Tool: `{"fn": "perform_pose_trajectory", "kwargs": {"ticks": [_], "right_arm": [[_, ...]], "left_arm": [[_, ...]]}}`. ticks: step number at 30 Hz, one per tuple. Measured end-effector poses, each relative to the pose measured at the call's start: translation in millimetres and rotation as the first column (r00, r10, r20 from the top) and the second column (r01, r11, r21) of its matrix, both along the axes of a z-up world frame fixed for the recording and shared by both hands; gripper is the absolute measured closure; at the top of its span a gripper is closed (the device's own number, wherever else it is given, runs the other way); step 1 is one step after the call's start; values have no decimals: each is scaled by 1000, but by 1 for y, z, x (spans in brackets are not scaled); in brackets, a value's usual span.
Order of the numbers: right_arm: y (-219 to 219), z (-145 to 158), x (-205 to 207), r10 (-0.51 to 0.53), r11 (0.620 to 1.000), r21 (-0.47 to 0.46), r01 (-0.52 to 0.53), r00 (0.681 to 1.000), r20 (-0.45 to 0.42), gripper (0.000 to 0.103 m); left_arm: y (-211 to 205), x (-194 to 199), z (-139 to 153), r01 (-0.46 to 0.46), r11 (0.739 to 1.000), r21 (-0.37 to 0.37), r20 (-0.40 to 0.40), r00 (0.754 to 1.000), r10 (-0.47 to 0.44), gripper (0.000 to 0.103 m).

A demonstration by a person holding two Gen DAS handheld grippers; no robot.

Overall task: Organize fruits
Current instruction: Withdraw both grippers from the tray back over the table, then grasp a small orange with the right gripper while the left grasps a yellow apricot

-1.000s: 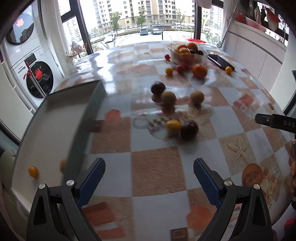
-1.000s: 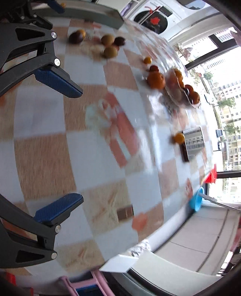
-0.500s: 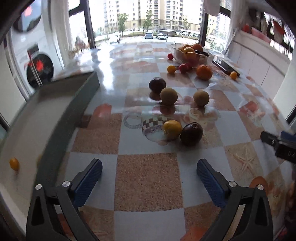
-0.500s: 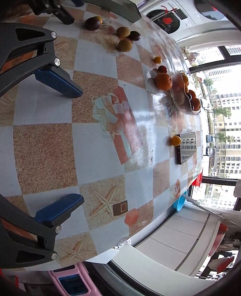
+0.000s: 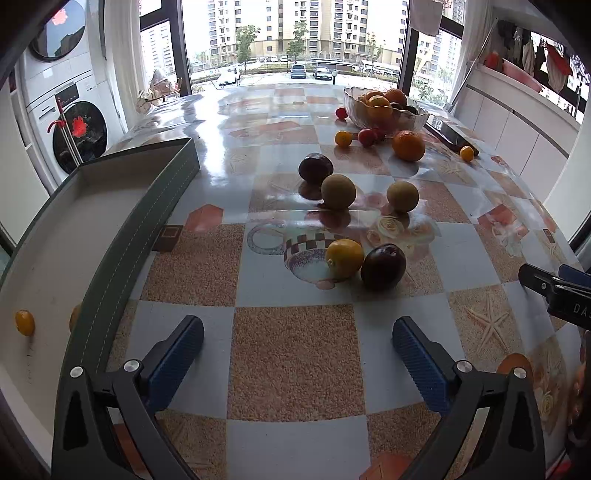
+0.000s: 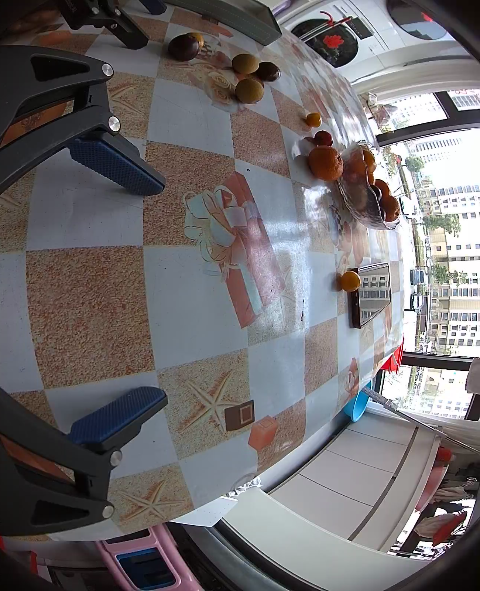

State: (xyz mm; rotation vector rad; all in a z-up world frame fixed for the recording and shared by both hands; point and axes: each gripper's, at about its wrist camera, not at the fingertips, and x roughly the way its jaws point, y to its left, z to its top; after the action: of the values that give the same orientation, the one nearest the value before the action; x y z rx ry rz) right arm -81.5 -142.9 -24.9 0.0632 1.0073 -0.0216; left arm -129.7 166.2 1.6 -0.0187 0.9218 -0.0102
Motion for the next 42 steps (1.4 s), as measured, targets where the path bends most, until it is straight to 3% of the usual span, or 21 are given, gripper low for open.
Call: {"fn": "perform_pose_trajectory", "kwargs": {"ticks": [20,24,27,30,34,42], "right_arm": [[0,0,0,1,1000,-2,-1,1000,1,0],[0,1,3,9,1000,-6,-9,999,-34,0],[-2,3,22,41,999,8,-40,990,-136,0],[-6,3,45,38,999,32,-33,984,-171,0],[-10,3,85,-5,997,70,15,990,-144,0],[-4,0,160,-90,995,48,93,995,-50,5]], "left_arm": [[0,0,0,0,1000,0,0,1000,0,0],[0,0,0,0,1000,-1,0,1000,0,0],[1,0,0,0,1000,-1,0,1000,0,0],[1,0,0,0,1000,-1,0,1000,0,0],[1,0,0,-1,1000,-1,0,1000,1,0],[1,-1,1,-1,1000,-1,0,1000,1,0]]}}
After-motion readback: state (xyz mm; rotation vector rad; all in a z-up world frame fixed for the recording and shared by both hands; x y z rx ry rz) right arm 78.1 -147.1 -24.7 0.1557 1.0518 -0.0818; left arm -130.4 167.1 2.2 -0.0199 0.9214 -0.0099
